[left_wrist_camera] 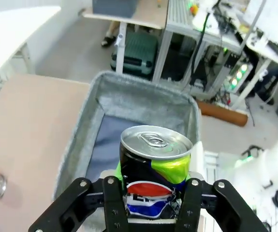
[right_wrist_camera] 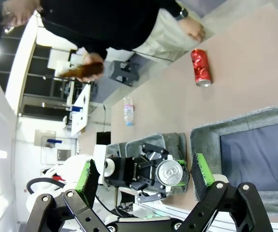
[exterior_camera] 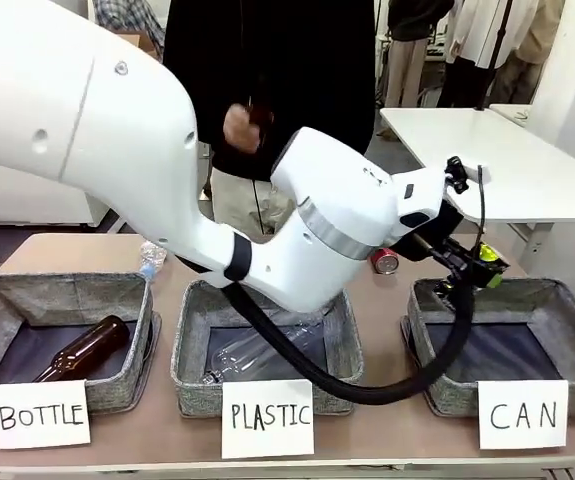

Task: Sort the can waste into the basket.
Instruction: Pick up the can waste from the table and place it in the right Fabric basket.

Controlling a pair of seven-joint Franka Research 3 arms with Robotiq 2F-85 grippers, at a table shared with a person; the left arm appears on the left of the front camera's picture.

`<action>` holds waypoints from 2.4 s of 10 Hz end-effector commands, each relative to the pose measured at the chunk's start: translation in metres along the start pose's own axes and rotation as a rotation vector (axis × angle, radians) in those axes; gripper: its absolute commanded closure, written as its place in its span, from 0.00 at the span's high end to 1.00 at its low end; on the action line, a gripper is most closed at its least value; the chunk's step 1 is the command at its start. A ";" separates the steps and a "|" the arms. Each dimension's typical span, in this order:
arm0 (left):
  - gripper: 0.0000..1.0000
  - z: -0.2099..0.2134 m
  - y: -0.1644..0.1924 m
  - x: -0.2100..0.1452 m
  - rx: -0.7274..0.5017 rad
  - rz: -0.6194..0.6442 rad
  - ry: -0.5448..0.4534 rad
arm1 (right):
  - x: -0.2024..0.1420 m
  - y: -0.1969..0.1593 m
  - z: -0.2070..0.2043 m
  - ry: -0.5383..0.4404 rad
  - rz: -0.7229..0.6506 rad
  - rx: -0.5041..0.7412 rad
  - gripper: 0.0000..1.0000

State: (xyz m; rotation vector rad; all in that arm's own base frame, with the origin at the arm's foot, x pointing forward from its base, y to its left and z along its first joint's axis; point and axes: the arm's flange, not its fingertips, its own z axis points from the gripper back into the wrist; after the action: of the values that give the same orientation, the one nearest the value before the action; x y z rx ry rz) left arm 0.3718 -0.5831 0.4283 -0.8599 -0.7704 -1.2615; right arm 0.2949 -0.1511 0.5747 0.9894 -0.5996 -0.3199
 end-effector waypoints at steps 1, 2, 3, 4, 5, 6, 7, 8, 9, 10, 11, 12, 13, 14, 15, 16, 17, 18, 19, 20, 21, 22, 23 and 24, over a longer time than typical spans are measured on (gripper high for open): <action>0.96 0.001 0.009 -0.007 0.027 -0.009 -0.090 | 0.001 0.001 0.000 0.001 -0.003 0.015 1.00; 1.00 0.001 0.010 -0.008 0.031 -0.011 -0.078 | 0.001 0.001 0.000 0.001 -0.003 0.015 1.00; 1.00 0.001 0.009 -0.009 0.028 -0.014 -0.072 | 0.001 0.001 0.000 0.001 -0.003 0.015 1.00; 1.00 0.001 0.009 -0.010 0.024 -0.018 -0.073 | 0.001 0.001 0.000 0.001 -0.003 0.015 1.00; 1.00 0.001 0.009 -0.010 0.019 -0.013 -0.069 | 0.001 0.001 0.000 0.001 -0.003 0.015 1.00; 1.00 0.002 0.009 -0.009 0.015 -0.014 -0.071 | 0.001 0.001 0.000 0.001 -0.003 0.015 1.00; 1.00 0.003 0.009 -0.009 0.017 -0.016 -0.070 | 0.001 0.001 0.000 0.001 -0.003 0.015 1.00; 1.00 0.004 0.009 -0.009 0.022 -0.013 -0.069 | 0.001 0.001 0.000 0.001 -0.003 0.015 1.00; 1.00 0.006 0.011 -0.010 0.027 -0.003 -0.068 | 0.001 0.001 0.000 0.001 -0.003 0.015 1.00; 1.00 0.016 0.011 -0.010 0.029 0.023 -0.061 | 0.001 0.001 0.000 0.001 -0.003 0.015 1.00; 1.00 0.047 0.008 -0.005 0.051 0.053 -0.053 | 0.000 0.000 0.000 0.000 0.000 0.000 1.00; 1.00 0.115 0.006 -0.004 0.116 0.134 -0.041 | -0.001 0.012 -0.009 -0.009 0.010 0.026 1.00; 1.00 0.190 0.006 -0.011 0.197 0.230 -0.044 | -0.006 0.026 -0.030 0.015 -0.012 0.079 1.00; 1.00 0.266 0.002 -0.025 0.292 0.369 -0.052 | -0.017 0.040 -0.059 0.056 -0.044 0.127 1.00; 1.00 0.336 -0.008 -0.042 0.541 0.481 -0.087 | -0.034 0.054 -0.091 0.136 -0.141 0.187 1.00; 1.00 0.410 -0.026 -0.061 0.637 0.703 -0.171 | -0.055 0.069 -0.125 0.215 -0.238 0.172 1.00; 1.00 0.466 -0.040 -0.076 0.780 0.902 -0.277 | -0.070 0.085 -0.151 0.276 -0.371 0.144 1.00; 1.00 0.516 -0.048 -0.094 0.776 1.088 -0.419 | -0.079 0.102 -0.171 0.346 -0.530 0.137 1.00; 1.00 0.559 -0.050 -0.114 0.774 1.231 -0.519 | -0.085 0.118 -0.185 0.430 -0.692 0.123 1.00; 1.00 0.594 -0.048 -0.135 0.676 1.319 -0.627 | -0.088 0.127 -0.195 0.388 -0.760 0.084 1.00; 1.00 0.625 -0.043 -0.160 0.507 1.324 -0.815 | -0.083 0.126 -0.196 0.387 -0.826 0.160 1.00; 1.00 0.636 -0.035 -0.184 0.380 1.243 -0.851 | -0.099 0.108 -0.199 0.446 -0.635 0.109 1.00; 1.00 0.585 -0.030 -0.168 0.656 1.212 -0.531 | -0.099 0.108 -0.199 0.446 -0.635 0.109 1.00; 1.00 0.585 -0.030 -0.168 0.656 1.212 -0.531 | -0.099 0.108 -0.199 0.446 -0.635 0.109 1.00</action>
State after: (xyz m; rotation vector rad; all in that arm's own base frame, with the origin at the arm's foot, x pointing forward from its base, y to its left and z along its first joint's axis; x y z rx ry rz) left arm 0.2930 0.0411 0.5789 -0.9857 -0.7872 0.3535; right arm 0.3376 0.0953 0.5597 1.3015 0.1462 -0.6517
